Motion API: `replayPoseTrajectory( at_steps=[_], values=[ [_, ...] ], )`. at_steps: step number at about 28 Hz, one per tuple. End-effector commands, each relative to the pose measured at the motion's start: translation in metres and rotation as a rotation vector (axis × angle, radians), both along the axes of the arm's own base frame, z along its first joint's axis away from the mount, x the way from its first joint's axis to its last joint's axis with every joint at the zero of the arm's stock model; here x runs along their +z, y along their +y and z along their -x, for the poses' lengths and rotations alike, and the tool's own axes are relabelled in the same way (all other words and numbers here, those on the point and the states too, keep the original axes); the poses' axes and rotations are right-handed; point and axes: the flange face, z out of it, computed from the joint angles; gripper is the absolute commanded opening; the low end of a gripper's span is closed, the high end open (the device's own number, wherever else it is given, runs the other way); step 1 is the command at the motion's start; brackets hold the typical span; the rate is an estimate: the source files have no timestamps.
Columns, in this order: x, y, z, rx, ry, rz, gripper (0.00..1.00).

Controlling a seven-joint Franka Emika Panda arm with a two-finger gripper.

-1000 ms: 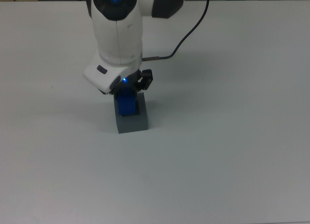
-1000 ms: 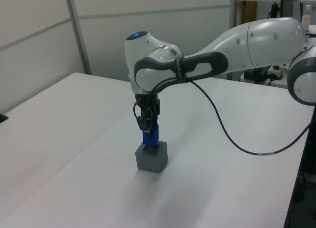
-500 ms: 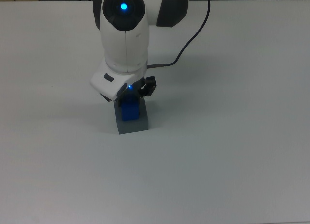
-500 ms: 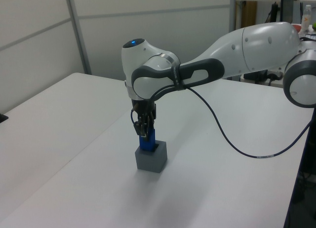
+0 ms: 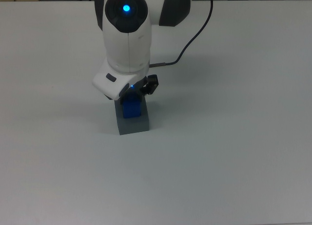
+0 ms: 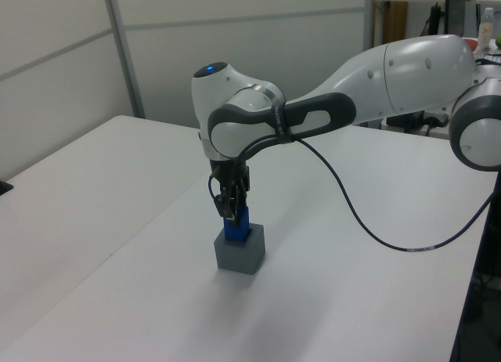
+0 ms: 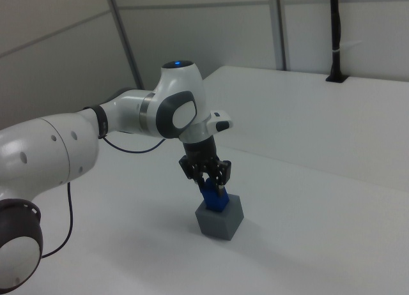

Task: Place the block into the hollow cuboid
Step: 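Lower the blue block into the cube's square opening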

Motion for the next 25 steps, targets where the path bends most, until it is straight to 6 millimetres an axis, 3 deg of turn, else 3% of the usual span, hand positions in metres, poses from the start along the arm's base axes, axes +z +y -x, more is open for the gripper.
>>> replayPoseTrajectory(
  at_steps=[1,12,25],
  values=[
    [0.005,0.000,0.006,0.013,0.035,0.007,0.38],
    [-0.005,0.000,0.008,0.005,0.058,0.006,0.38],
    [-0.009,-0.019,0.009,-0.121,0.069,-0.060,0.38]
  ],
)
